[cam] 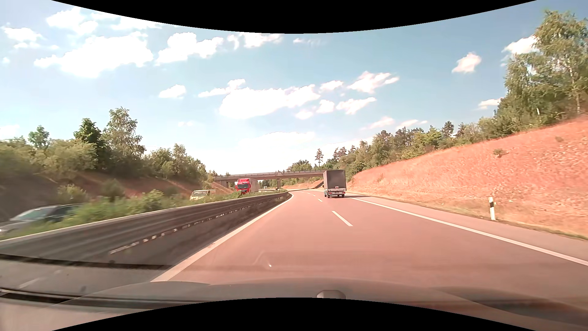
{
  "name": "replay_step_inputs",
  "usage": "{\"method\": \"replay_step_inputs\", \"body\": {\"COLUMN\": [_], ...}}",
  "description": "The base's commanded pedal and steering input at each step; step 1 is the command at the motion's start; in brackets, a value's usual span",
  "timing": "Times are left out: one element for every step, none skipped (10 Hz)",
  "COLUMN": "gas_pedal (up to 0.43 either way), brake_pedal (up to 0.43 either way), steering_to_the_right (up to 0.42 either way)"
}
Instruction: Follow the waypoints while adhering to traffic rules and regulations
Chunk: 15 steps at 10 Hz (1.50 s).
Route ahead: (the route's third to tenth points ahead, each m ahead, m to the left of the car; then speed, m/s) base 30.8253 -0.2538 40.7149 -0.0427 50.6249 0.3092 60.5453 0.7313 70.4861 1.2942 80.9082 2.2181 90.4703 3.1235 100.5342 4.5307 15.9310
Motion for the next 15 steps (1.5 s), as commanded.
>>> {"method": "replay_step_inputs", "body": {"gas_pedal": [0.441, 0.441, 0.441, 0.441, 0.441, 0.441, 0.441, 0.441, 0.441, 0.441, 0.441, 0.441, 0.441, 0.449, 0.449], "brake_pedal": [0.000, 0.000, 0.000, 0.000, 0.000, 0.000, 0.000, 0.000, 0.000, 0.000, 0.000, 0.000, 0.000, 0.000, 0.000], "steering_to_the_right": [0.004, 0.002, -0.001, -0.005, -0.007, -0.007, -0.006, -0.006, -0.005, -0.005, -0.005, -0.005, -0.006, -0.006, -0.006]}}
